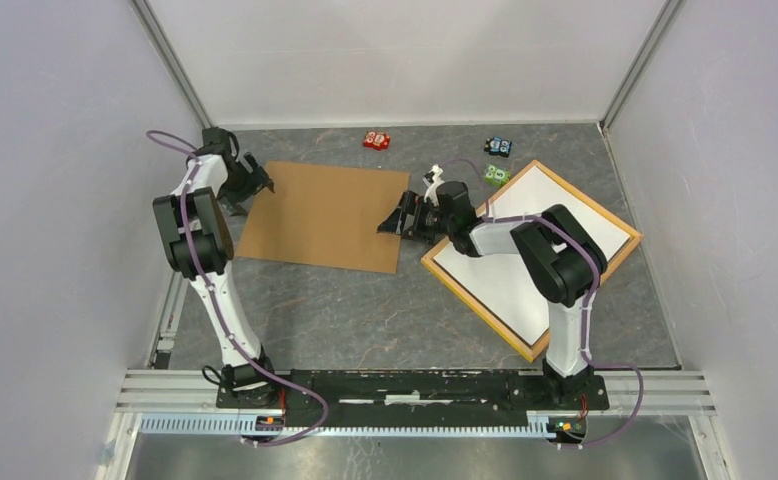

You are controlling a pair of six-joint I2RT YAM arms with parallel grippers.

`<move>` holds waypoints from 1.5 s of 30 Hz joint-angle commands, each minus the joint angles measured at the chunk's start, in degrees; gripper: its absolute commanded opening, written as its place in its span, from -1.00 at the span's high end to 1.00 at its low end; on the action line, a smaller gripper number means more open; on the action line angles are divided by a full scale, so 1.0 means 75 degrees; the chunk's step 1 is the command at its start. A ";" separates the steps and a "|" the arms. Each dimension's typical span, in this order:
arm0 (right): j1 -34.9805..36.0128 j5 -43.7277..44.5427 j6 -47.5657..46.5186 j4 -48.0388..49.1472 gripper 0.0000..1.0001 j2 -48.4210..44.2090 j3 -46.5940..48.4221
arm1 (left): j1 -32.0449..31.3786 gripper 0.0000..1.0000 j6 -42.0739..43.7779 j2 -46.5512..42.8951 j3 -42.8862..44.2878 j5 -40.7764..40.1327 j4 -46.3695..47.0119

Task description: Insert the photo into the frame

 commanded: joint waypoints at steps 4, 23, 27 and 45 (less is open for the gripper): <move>0.0178 -0.0230 0.0774 0.0785 -0.92 0.0042 0.0443 | 0.0043 -1.00 -0.0642 -0.0291 -0.0905 0.1302 -0.0111; -0.0153 0.0098 0.0385 0.0447 -0.93 -0.3595 -0.2651 | -0.0833 -1.00 -0.1951 -0.2576 -0.4806 0.2742 0.1908; -0.0418 -0.0022 -0.0067 0.0331 -0.93 -0.4100 -0.3139 | -0.1187 -1.00 -0.2078 -0.2765 -0.5334 0.2714 0.2212; -0.0329 0.0240 0.0594 0.0471 -0.89 -0.6023 -0.2162 | -0.2764 -1.00 -0.3198 -0.3316 -0.6014 0.3162 0.3317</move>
